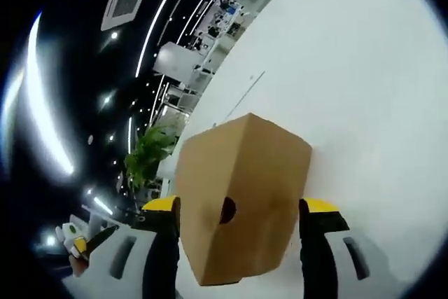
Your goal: Operate the shoe box by opening the lid, removing the specified soft item, and placing it in the target area until the item is outside and the box remains undamaged.
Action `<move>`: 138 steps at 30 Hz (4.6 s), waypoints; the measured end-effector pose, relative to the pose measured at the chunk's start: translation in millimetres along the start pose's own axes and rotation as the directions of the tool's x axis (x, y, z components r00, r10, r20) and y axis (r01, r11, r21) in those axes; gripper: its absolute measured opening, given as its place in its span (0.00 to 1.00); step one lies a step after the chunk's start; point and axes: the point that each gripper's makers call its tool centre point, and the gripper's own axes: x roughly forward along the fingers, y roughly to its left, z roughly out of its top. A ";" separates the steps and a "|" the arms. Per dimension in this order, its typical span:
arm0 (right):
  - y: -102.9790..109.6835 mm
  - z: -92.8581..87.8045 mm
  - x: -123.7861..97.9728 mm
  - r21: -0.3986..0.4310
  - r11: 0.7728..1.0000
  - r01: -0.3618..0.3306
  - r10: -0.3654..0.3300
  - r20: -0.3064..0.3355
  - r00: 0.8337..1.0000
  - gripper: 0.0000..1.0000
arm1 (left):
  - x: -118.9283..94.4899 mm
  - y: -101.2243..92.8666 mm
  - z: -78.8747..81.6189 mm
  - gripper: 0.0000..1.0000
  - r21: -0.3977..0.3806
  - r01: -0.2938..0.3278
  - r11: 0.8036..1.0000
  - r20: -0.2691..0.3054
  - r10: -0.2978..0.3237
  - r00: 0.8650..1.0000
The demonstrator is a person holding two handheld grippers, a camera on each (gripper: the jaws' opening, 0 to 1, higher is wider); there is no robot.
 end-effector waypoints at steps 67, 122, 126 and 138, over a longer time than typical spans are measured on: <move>-1.3 9.0 -15.2 0.093 0.993 -0.075 0.077 -0.018 0.997 0.27 | 20.3 -50.0 -10.4 0.94 -0.001 0.040 0.999 -0.050 -0.040 0.998; -0.8 11.2 -12.8 0.061 0.996 -0.070 0.073 -0.042 0.996 0.27 | 109.1 -17.8 42.8 0.95 -0.044 0.202 0.978 -0.123 -0.206 0.971; -0.9 11.8 -12.4 0.062 0.996 -0.065 0.068 -0.047 0.997 0.27 | 115.4 -7.6 42.8 0.97 -0.045 0.201 0.979 -0.126 -0.205 0.971; -1.3 12.0 -12.7 0.065 0.996 -0.063 0.066 -0.046 0.997 0.27 | 147.7 29.5 33.8 0.96 -0.095 0.195 0.976 -0.174 -0.209 0.962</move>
